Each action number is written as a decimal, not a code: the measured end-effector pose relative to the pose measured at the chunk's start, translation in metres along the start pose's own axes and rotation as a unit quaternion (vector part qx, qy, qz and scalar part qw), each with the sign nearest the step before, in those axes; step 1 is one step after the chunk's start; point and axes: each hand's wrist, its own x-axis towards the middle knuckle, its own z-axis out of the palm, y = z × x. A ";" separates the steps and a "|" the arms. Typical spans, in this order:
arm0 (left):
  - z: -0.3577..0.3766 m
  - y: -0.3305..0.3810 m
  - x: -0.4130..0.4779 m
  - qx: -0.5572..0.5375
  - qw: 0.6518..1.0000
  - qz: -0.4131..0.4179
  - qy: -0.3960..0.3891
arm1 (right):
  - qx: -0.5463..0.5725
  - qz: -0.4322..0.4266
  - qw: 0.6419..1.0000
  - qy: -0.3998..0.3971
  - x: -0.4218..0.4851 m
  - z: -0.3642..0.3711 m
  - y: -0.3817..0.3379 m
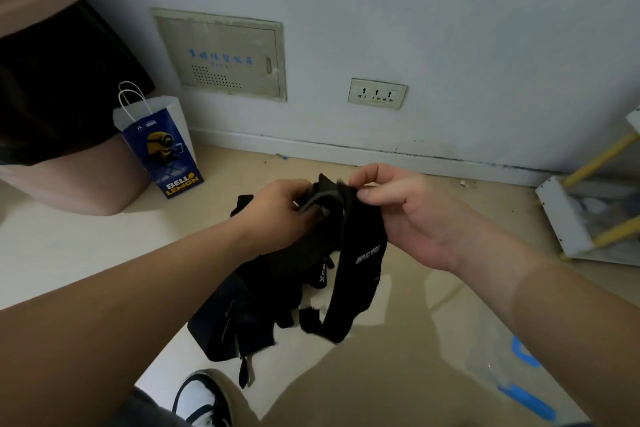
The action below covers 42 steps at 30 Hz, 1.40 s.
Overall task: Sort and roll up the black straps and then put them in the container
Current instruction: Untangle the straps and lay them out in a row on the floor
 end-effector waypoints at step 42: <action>-0.009 0.024 -0.019 -0.261 0.963 -0.055 -0.046 | 0.082 0.009 0.982 0.168 -0.002 -0.006 -0.021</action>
